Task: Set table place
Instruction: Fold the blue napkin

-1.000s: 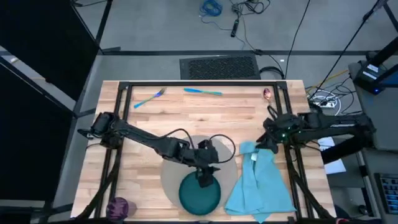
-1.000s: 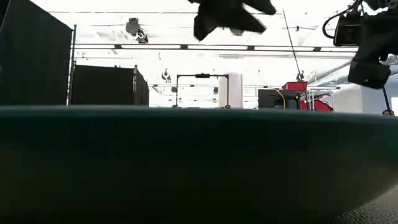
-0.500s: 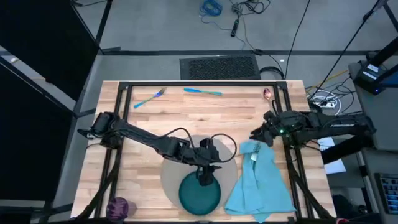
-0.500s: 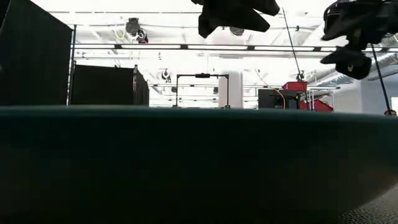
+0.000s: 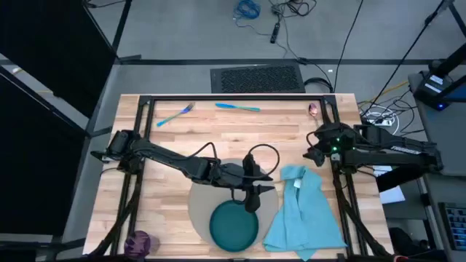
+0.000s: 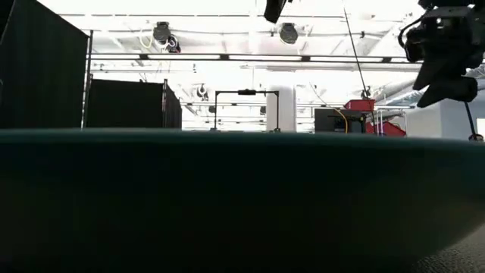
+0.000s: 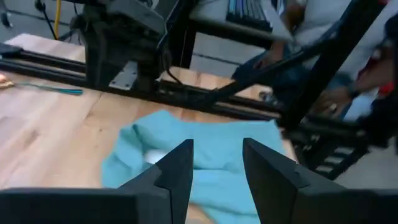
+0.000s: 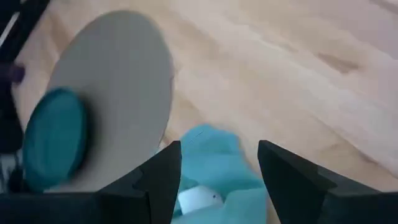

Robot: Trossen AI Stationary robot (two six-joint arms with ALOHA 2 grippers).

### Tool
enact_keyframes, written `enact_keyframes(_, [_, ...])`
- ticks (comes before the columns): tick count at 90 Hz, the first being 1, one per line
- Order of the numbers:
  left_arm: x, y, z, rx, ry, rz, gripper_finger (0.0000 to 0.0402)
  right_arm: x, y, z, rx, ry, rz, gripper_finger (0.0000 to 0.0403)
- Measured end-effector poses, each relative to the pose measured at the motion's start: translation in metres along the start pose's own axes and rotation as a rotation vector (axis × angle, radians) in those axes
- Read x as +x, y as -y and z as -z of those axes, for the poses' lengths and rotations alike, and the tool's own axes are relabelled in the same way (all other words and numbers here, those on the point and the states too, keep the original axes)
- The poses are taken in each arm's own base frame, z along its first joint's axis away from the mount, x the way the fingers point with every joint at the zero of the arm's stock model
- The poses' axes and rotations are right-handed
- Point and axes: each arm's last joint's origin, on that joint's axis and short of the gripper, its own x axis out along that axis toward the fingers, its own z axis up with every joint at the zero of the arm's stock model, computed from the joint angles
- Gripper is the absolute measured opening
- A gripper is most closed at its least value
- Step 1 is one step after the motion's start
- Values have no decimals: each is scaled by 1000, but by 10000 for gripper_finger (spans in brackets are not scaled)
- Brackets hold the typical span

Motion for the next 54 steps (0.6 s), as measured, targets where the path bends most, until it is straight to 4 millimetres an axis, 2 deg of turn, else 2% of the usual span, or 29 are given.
enact_keyframes(13, [2,6,6,-24,-18,14,123,5,-7,5,-13,-33,-85,199])
enact_keyframes(29, [0,16,10,37,-16,22,123,16,-10,16,-36,-76,-118,199])
enact_keyframes(43, [0,18,12,81,-19,14,123,39,-16,26,39,-84,-294,199])
enact_keyframes(54, [0,17,12,125,-26,12,123,55,-16,39,128,-130,-348,199])
